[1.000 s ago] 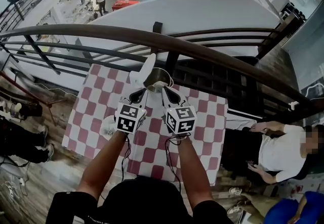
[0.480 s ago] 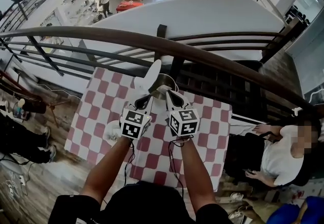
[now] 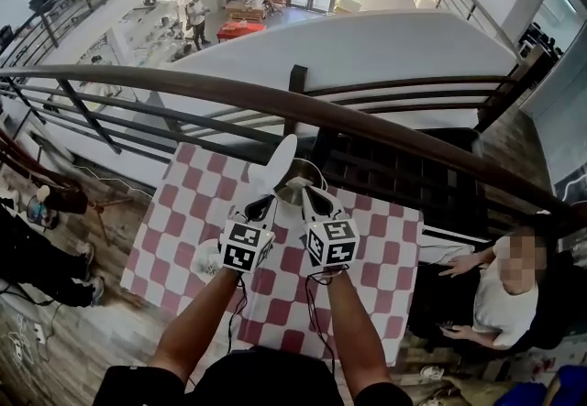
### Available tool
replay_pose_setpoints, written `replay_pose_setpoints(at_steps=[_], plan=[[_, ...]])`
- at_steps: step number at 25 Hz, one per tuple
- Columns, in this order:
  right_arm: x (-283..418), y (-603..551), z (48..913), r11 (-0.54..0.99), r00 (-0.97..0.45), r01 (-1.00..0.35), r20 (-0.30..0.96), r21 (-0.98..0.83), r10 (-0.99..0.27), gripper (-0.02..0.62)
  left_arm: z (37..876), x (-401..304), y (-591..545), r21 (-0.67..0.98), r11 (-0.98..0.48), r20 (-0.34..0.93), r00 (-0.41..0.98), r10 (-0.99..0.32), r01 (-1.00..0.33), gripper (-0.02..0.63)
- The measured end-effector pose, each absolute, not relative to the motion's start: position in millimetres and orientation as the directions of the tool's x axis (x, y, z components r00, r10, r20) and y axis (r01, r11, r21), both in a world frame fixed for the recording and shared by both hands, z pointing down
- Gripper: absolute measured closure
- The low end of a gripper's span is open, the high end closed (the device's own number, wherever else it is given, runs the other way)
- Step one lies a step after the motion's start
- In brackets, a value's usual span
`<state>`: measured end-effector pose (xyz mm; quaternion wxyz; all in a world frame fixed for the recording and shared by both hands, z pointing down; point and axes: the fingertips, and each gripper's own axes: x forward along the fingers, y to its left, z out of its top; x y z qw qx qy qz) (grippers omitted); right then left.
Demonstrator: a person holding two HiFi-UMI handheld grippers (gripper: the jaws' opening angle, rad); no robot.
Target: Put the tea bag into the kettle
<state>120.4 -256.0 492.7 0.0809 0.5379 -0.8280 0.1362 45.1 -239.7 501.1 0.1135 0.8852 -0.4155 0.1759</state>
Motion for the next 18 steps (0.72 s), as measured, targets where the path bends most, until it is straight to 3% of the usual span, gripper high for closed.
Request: replay_pose_setpoints(at_steps=[18], plan=[[122, -254, 475, 0.381, -0.41, -0.91, 0.228, -0.164, -0.883, 0.576, 494, 21, -245, 0.034, -0.592, 0.398, 0.554, -0.731, -0.805, 0.607]])
